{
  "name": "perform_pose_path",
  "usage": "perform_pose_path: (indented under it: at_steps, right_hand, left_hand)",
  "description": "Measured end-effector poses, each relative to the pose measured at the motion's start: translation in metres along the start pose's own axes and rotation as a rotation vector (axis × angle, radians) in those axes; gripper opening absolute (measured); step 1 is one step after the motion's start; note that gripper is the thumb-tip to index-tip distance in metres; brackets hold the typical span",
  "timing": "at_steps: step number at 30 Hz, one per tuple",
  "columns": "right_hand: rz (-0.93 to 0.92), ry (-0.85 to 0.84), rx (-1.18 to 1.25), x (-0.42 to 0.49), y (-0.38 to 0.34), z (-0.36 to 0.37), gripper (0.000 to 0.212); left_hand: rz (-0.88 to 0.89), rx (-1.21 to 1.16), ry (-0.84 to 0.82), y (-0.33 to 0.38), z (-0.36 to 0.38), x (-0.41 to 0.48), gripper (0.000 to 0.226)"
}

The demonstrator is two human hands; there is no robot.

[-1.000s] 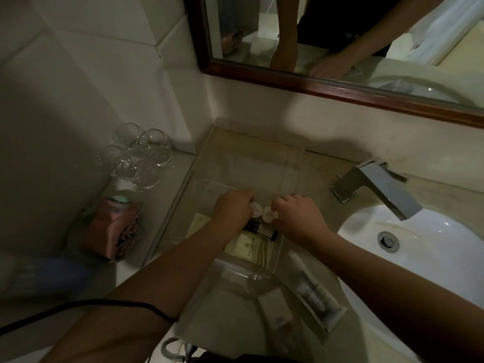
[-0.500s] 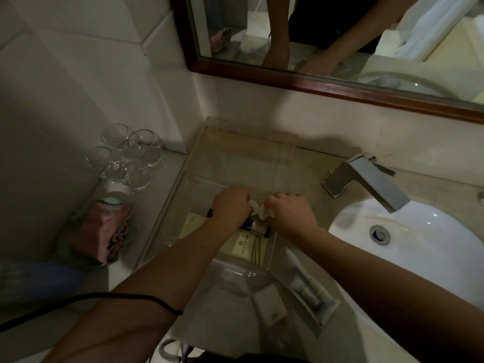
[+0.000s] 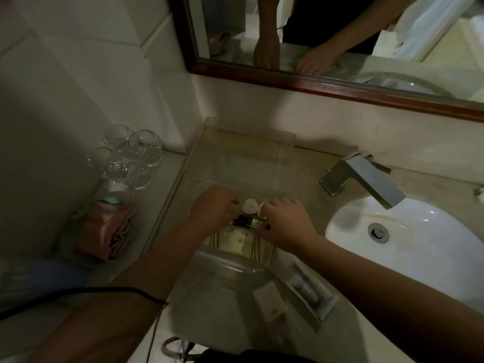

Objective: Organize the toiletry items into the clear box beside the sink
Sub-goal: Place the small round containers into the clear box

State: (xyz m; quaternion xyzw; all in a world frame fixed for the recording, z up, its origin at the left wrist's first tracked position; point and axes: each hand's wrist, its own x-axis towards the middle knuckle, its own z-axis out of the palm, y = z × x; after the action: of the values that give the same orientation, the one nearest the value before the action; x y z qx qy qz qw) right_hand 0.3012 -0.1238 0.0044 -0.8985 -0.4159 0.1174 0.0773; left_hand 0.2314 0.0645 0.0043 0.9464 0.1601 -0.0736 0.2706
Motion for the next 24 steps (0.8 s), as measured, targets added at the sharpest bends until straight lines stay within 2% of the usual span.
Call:
perform_pose_path:
  at_steps: [3,7,12,24]
  right_hand:
    - [-0.051,0.005,-0.055,-0.002,-0.007,0.003,0.03]
    - [-0.05,-0.003,-0.108,0.002,-0.013,0.005,0.026]
    - [-0.039,0.008,-0.155,0.004,-0.016,0.006,0.02]
    - [0.018,0.029,-0.141,0.002,-0.018,0.007,0.019]
  left_hand:
    - [0.079,0.218,-0.043,-0.013,-0.005,-0.008,0.026]
    - [0.121,0.308,-0.081,-0.016,-0.004,-0.011,0.021]
    - [0.126,0.269,-0.025,-0.017,-0.001,-0.011,0.012]
    - [0.132,0.221,-0.001,-0.017,0.001,-0.01,0.023]
